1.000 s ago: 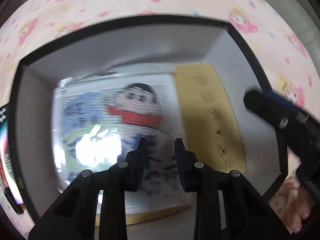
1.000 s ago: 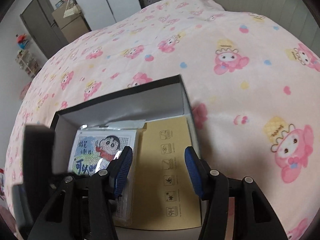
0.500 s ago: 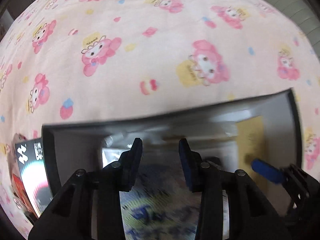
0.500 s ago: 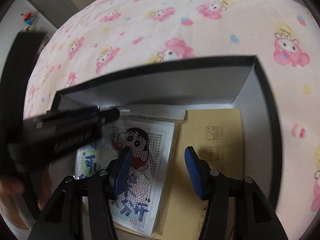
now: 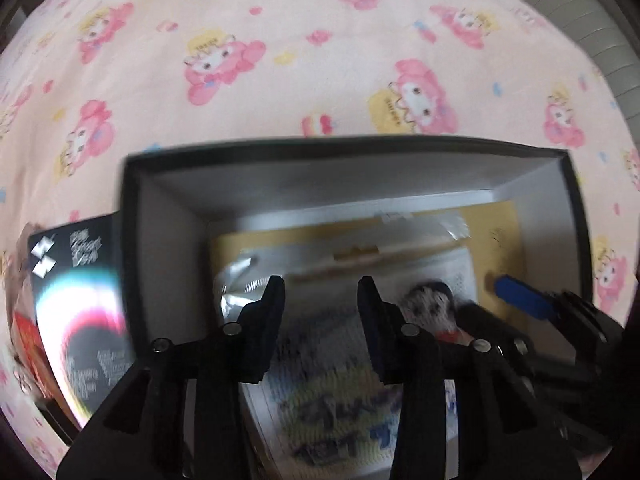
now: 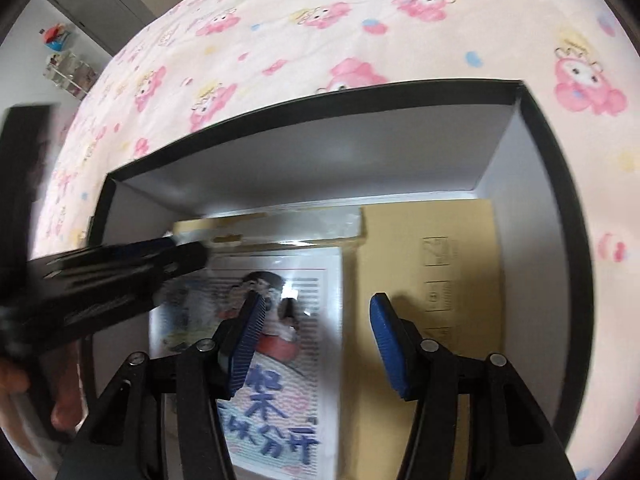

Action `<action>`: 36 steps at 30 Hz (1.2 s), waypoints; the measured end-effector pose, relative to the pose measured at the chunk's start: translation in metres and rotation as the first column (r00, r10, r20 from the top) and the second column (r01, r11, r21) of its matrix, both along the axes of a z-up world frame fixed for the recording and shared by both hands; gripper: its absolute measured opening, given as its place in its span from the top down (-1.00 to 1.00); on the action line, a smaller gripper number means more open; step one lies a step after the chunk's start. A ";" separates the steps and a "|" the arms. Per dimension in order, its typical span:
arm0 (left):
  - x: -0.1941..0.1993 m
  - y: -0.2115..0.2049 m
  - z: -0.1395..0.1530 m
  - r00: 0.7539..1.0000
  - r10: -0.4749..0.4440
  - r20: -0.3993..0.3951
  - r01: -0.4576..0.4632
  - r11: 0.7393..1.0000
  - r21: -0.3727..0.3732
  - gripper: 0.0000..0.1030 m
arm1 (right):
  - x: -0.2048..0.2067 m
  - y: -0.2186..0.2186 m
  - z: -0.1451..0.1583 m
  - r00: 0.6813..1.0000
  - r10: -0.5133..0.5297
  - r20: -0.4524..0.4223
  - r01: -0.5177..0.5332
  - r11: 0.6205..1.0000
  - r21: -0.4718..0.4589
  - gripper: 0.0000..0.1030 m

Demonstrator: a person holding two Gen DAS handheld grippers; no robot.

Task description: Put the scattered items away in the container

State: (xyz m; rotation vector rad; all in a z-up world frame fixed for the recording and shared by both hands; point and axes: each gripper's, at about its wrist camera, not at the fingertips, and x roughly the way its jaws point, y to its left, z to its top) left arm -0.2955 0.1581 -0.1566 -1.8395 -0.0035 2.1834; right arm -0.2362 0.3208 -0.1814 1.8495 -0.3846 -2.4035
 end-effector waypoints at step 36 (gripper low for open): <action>0.114 0.111 -0.029 0.975 -0.181 0.129 0.152 0.966 0.211 0.02 | 0.091 0.077 0.086 0.916 -0.250 -0.315 0.279 0.959 0.051 -0.13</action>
